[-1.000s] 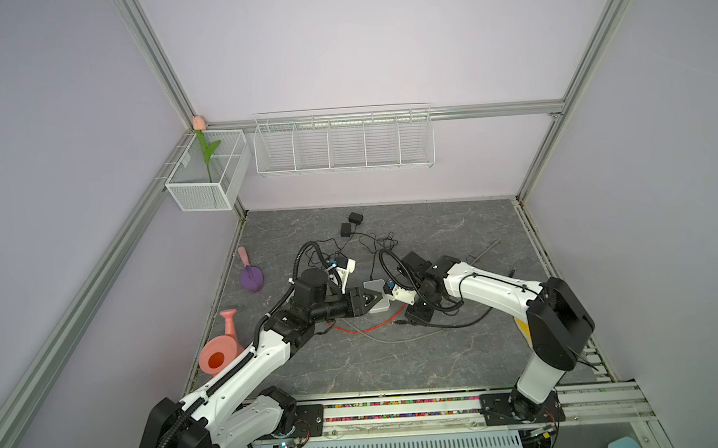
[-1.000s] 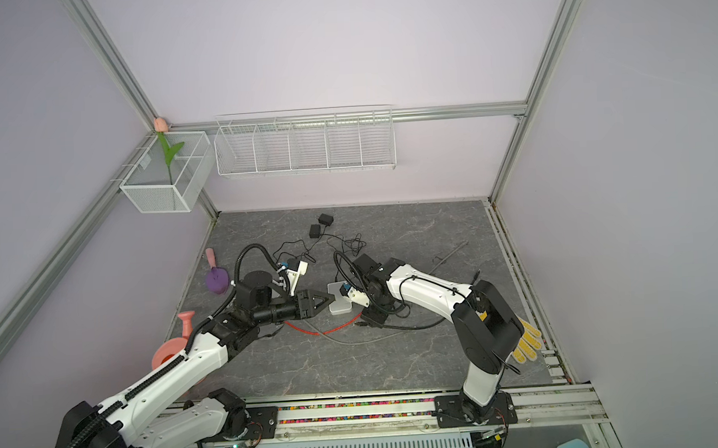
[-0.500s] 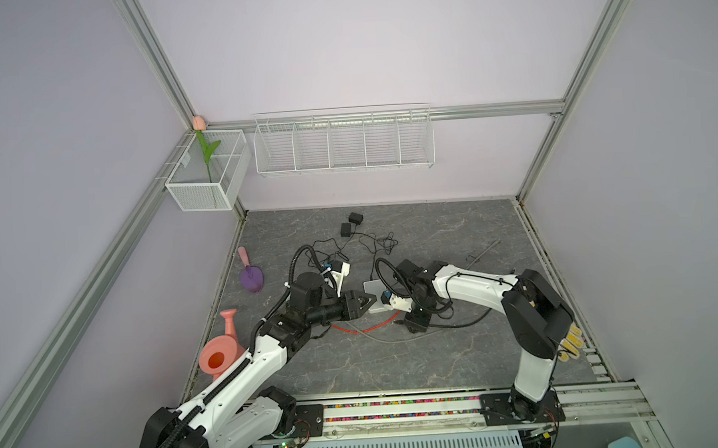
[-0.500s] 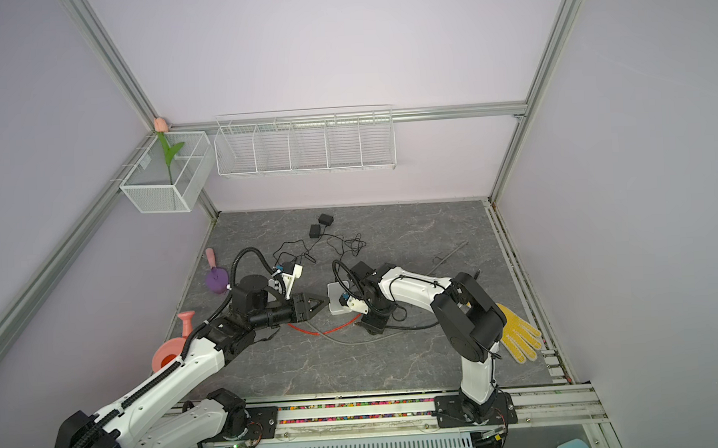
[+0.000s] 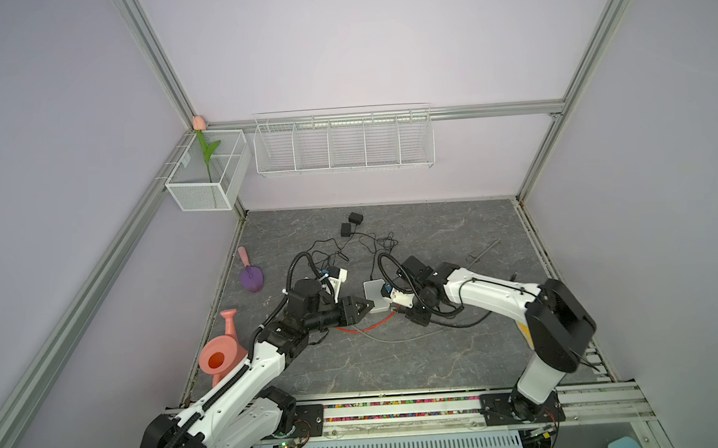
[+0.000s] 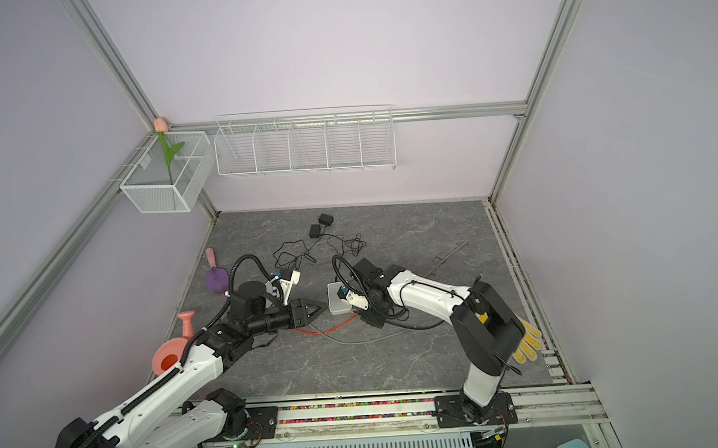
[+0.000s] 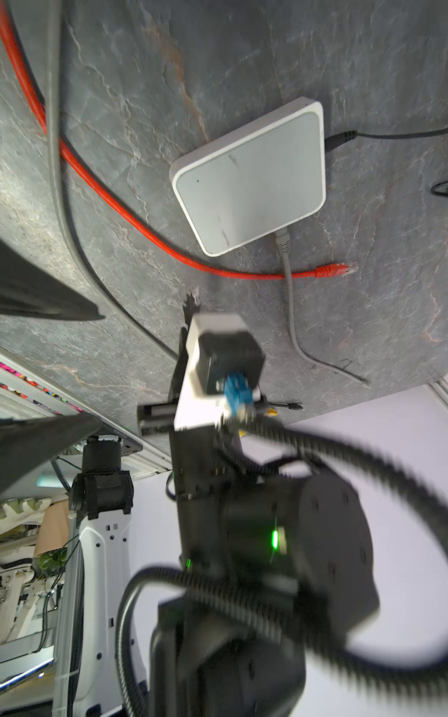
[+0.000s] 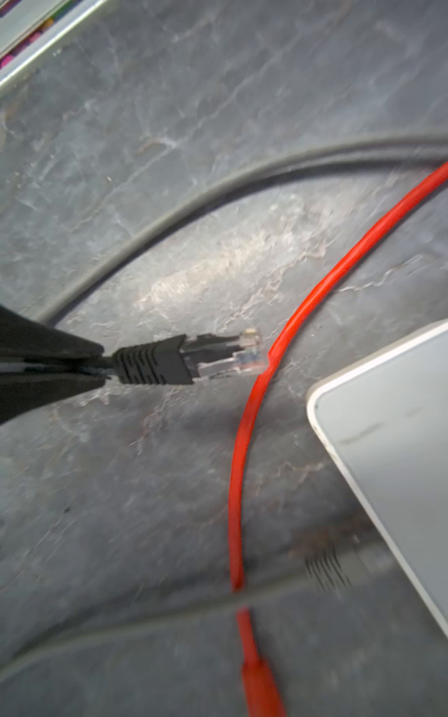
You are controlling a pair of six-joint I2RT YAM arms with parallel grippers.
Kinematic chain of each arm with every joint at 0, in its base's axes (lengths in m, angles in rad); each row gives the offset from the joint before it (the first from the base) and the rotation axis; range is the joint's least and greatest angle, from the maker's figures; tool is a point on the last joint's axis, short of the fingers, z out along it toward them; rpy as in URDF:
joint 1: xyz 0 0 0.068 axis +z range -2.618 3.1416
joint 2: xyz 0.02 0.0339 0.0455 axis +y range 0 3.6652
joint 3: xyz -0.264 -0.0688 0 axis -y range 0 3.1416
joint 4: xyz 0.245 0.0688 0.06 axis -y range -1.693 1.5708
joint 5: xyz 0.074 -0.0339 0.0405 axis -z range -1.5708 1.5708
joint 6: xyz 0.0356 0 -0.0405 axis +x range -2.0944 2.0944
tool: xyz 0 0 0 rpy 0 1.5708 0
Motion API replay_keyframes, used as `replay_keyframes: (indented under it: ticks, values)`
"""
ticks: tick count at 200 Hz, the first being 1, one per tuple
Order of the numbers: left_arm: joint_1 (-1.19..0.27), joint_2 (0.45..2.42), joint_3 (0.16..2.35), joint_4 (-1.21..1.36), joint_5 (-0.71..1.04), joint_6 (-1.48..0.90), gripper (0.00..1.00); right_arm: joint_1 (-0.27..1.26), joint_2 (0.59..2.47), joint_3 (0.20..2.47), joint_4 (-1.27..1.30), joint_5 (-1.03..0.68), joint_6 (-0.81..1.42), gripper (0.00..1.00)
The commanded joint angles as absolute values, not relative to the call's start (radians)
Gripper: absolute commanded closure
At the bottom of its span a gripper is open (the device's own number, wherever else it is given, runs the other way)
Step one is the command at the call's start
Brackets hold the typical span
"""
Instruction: Insert the plug into the switch port
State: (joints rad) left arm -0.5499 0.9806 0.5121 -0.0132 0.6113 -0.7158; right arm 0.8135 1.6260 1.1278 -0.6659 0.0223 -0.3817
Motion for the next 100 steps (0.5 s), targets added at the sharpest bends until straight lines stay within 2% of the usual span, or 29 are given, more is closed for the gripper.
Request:
replay_keyframes:
  ticks: [1, 33, 100]
  values:
    - [-0.545, 1.035, 0.486, 0.123, 0.676, -0.772, 0.59, 0.861, 1.478, 1.072, -0.561, 0.127, -0.367, 0.93]
    - [-0.546, 1.121, 0.484, 0.271, 0.716, -0.852, 0.59, 0.933, 1.360, 1.000, -0.482, 0.244, -0.378, 0.93]
    - [-0.582, 1.218, 0.539, 0.387, 0.789, -0.920, 0.58, 0.983, 1.298, 0.960, -0.469, 0.307, -0.371, 0.93]
